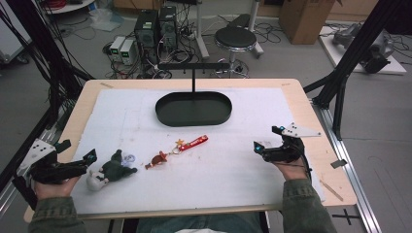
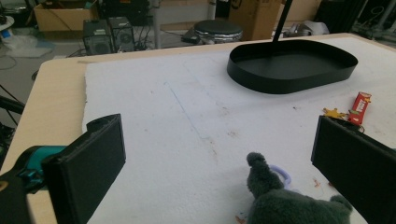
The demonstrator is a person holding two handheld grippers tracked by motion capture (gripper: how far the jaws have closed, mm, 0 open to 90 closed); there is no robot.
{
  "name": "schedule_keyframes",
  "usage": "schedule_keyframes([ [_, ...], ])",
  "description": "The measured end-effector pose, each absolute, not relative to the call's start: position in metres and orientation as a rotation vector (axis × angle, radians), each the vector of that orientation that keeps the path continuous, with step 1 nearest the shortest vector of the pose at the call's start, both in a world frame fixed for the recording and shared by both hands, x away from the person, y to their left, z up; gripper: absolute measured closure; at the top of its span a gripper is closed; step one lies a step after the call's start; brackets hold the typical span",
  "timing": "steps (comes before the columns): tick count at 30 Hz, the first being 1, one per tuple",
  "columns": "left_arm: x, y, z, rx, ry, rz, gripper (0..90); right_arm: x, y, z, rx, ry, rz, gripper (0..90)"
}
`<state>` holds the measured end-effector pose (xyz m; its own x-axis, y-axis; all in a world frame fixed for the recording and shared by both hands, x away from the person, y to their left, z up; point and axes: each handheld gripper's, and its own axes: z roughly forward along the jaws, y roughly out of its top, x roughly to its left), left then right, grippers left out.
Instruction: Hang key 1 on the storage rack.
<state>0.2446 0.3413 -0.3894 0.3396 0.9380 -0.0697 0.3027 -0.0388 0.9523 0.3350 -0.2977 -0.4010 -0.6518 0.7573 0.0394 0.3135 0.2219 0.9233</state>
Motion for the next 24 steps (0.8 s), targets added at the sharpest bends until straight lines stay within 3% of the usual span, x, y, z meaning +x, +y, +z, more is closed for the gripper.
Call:
schedule_keyframes([
  [24,0.2526,0.3351,-0.3885,1.657,1.139,0.726,3.4,0.336,-0.2998,-0.4011,1.0,2.078,1.414,1.2],
])
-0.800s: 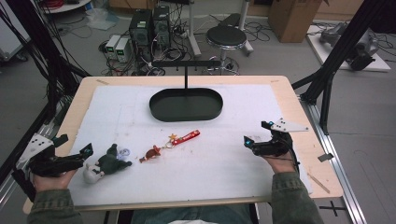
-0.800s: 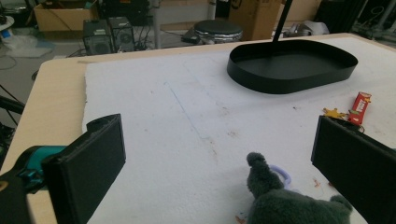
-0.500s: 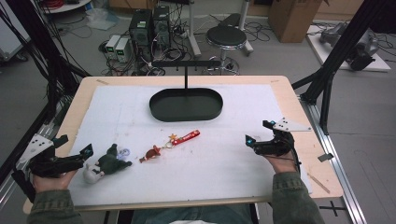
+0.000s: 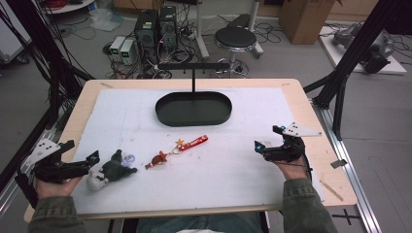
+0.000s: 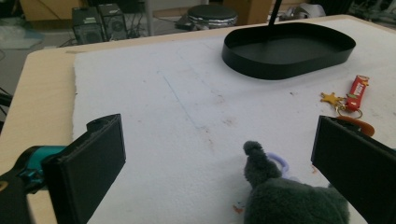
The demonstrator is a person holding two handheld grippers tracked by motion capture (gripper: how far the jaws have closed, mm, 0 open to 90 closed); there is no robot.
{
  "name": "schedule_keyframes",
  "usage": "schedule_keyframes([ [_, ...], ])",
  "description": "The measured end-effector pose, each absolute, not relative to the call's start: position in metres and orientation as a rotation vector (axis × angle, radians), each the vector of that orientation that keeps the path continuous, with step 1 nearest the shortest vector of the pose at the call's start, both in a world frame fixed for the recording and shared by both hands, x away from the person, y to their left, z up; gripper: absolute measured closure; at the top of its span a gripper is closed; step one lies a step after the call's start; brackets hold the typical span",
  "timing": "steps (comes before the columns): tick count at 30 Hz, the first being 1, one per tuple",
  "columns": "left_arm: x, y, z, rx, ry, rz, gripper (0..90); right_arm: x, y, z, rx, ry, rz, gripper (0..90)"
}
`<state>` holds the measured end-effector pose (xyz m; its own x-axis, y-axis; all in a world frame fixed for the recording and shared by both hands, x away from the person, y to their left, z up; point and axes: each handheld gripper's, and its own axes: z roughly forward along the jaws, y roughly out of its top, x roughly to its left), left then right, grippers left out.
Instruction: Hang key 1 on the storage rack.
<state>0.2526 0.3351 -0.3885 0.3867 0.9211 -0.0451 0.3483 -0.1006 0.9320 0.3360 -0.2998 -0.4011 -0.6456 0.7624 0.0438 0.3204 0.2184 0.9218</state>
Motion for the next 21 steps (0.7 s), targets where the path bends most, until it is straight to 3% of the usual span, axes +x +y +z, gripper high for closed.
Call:
schedule_keyframes([
  [9,0.267,0.327,-0.368,1.691,1.106,0.747,3.4,0.335,-0.298,-0.401,1.002,2.071,1.404,1.2],
  [21,0.307,0.28,-0.343,1.853,0.963,0.65,3.4,0.335,-0.296,-0.402,0.984,2.085,1.386,1.2],
])
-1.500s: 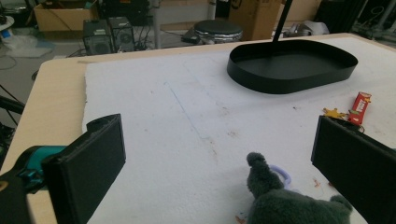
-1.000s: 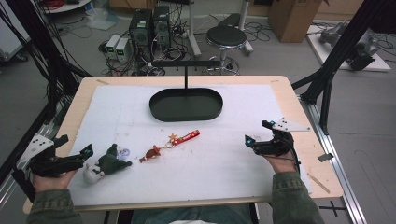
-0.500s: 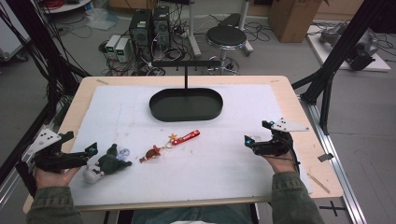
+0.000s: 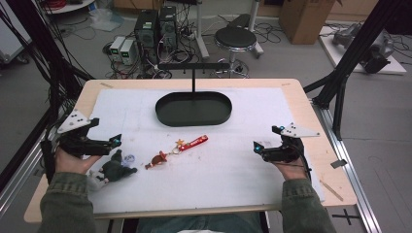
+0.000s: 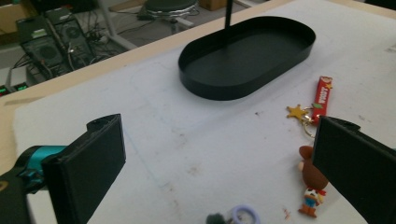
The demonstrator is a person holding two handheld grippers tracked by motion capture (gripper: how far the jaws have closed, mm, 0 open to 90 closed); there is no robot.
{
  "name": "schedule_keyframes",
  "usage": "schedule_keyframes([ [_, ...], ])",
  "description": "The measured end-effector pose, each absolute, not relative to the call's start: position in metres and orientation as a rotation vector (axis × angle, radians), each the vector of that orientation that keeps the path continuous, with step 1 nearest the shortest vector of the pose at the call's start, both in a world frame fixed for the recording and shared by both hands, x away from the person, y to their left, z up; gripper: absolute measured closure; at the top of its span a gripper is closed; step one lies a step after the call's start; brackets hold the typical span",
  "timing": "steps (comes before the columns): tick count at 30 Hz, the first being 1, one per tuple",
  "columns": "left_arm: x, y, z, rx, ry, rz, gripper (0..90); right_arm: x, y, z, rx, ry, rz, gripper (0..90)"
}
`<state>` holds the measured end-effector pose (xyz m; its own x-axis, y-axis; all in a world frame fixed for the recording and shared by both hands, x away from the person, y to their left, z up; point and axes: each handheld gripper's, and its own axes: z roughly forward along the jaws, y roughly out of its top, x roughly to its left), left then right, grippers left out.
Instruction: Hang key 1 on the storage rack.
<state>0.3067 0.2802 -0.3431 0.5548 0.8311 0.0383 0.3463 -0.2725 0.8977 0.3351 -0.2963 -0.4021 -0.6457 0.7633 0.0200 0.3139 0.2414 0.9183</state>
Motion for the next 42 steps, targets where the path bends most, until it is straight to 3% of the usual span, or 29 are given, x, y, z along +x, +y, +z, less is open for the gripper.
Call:
schedule_keyframes([
  [4,0.322,0.263,-0.339,1.872,0.934,0.538,3.4,0.335,-0.296,-0.402,0.976,2.094,1.379,1.2],
  [13,0.345,0.228,-0.331,1.949,0.863,0.532,3.4,0.335,-0.293,-0.404,0.957,2.114,1.344,1.2],
  [20,0.368,0.179,-0.343,2.133,0.767,0.44,3.4,0.335,-0.296,-0.403,0.955,2.09,1.341,1.1],
  [42,0.396,0.11,-0.362,2.275,0.686,0.337,3.4,0.336,-0.299,-0.403,0.977,2.088,1.341,1.2],
])
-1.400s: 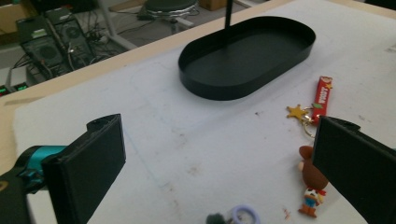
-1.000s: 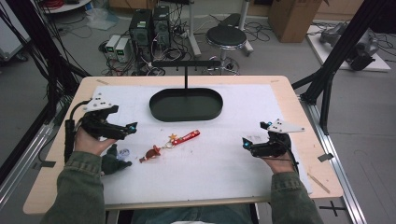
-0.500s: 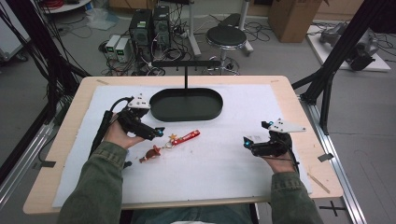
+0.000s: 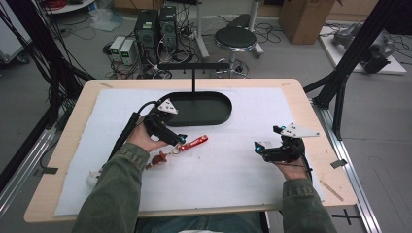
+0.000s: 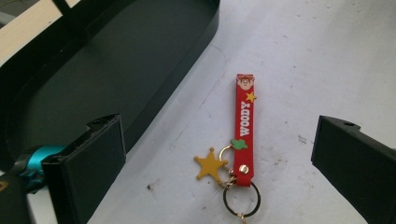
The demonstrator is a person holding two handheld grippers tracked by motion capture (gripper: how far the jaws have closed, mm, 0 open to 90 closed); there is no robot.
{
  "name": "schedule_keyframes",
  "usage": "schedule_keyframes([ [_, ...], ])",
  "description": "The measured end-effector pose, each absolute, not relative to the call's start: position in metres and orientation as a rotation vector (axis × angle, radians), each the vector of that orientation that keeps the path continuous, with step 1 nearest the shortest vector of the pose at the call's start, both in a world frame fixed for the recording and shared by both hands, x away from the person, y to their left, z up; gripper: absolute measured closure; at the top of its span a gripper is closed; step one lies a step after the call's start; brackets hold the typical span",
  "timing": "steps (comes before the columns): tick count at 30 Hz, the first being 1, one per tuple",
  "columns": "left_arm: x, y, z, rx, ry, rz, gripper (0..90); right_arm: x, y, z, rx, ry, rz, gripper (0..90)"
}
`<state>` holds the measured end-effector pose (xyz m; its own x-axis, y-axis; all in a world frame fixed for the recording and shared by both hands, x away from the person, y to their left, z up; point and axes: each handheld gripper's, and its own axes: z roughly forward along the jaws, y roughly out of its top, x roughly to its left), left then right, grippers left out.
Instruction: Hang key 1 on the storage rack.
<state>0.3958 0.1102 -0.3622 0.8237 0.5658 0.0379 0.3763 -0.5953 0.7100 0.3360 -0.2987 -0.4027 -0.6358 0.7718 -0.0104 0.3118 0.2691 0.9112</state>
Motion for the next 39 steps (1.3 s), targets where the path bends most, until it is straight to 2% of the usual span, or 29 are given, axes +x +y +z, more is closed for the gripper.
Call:
schedule_keyframes([
  [12,0.404,0.091,-0.373,2.342,0.656,0.291,3.4,0.337,-0.298,-0.404,0.972,2.096,1.326,1.2],
  [21,0.41,0.058,-0.38,2.406,0.587,0.22,3.5,0.336,-0.3,-0.404,0.977,2.093,1.325,1.2],
  [23,0.412,0.053,-0.384,2.426,0.566,0.208,6.0,0.336,-0.3,-0.405,0.978,2.094,1.323,1.2],
  [33,0.426,0.043,-0.411,2.506,0.61,0.163,6.0,0.335,-0.303,-0.406,0.985,2.092,1.312,1.2],
  [39,0.43,0.041,-0.416,2.531,0.629,0.14,10.3,0.335,-0.302,-0.409,0.99,2.113,1.279,1.2],
])
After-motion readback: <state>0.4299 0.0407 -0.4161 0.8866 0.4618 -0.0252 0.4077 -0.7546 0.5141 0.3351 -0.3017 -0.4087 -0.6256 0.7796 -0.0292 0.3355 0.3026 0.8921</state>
